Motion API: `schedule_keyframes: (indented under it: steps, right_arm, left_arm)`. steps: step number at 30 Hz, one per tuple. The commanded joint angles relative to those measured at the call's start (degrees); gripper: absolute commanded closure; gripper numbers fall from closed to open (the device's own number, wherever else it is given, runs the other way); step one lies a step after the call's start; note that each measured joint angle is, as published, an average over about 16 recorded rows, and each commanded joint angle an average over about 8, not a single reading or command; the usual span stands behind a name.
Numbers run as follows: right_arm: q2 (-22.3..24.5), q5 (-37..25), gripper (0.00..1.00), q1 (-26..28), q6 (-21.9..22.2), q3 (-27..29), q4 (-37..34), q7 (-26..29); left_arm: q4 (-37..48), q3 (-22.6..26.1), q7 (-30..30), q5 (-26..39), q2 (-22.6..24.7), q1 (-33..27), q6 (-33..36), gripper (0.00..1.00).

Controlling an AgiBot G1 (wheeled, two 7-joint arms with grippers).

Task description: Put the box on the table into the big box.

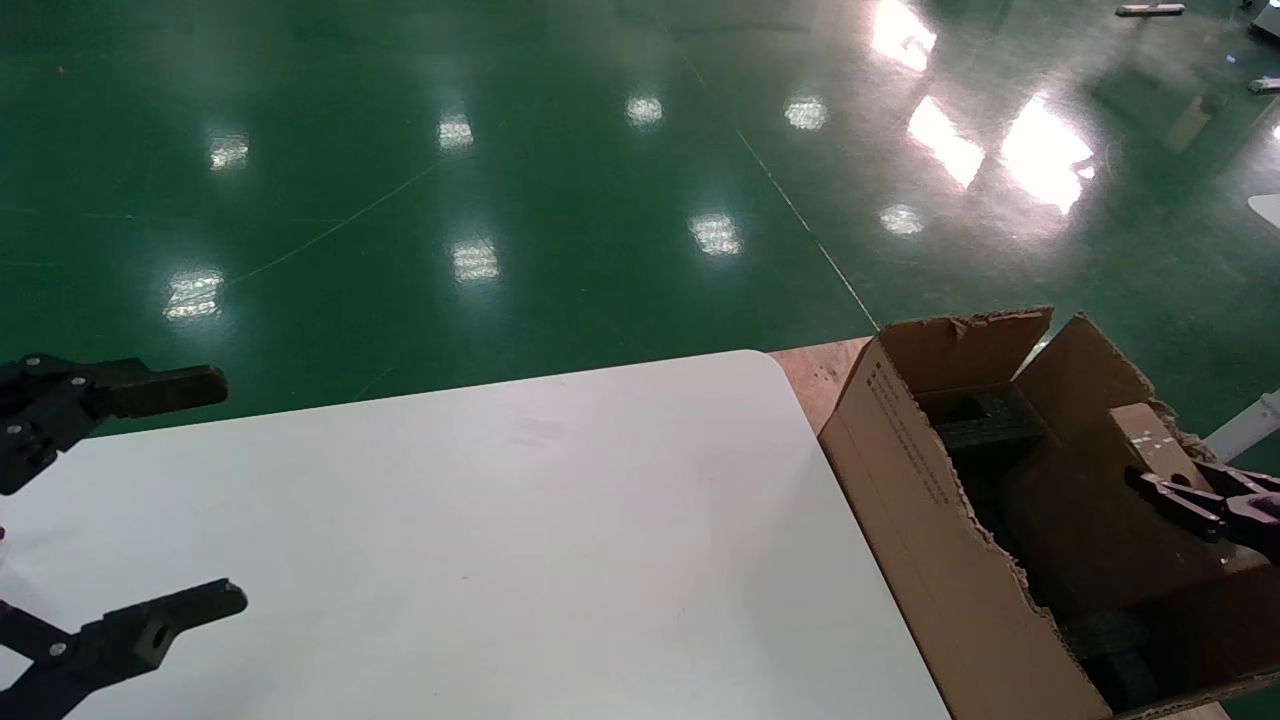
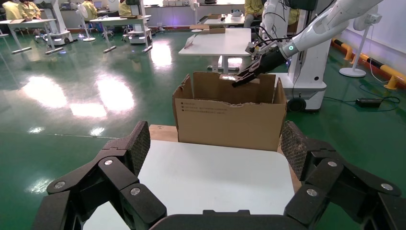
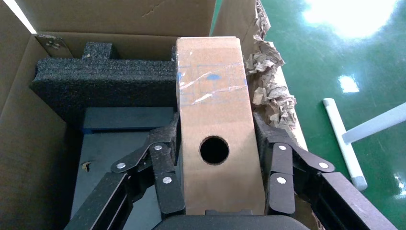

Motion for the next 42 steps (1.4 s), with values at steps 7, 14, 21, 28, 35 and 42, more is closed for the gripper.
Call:
schedule_keyframes:
  steps: [7,14,21,28,35,42]
  right_arm:
    - [0.1,-0.1,0.00,0.1,0.1,0.0,0.1,-0.2]
    - [0.1,-0.1,0.00,0.3,-0.1,0.1,0.2,-0.3]
    - [-1.0,-1.8,0.00,3.4,-4.6,1.5,-0.6,-2.9]
    - [-2.8,-6.8,0.00,10.6,-10.4,3.1,0.2,-6.2]
    - [-4.6,-14.4,0.00,20.5,-13.5,4.4,3.7,-10.7]
    - [-6.4,-19.7,0.00,27.9,-14.5,5.6,6.3,-14.6]
  left_arm:
    - [0.0,0.0,0.0,0.0,0.0,0.0,0.0,0.00]
    - [0.0,0.0,0.0,0.0,0.0,0.0,0.0,0.00]
    - [0.0,0.0,0.0,0.0,0.0,0.0,0.0,0.00]
    - [0.0,0.0,0.0,0.0,0.0,0.0,0.0,0.00]
    - [0.0,0.0,0.0,0.0,0.0,0.0,0.0,0.00]
    - [0.0,0.0,0.0,0.0,0.0,0.0,0.0,0.00]
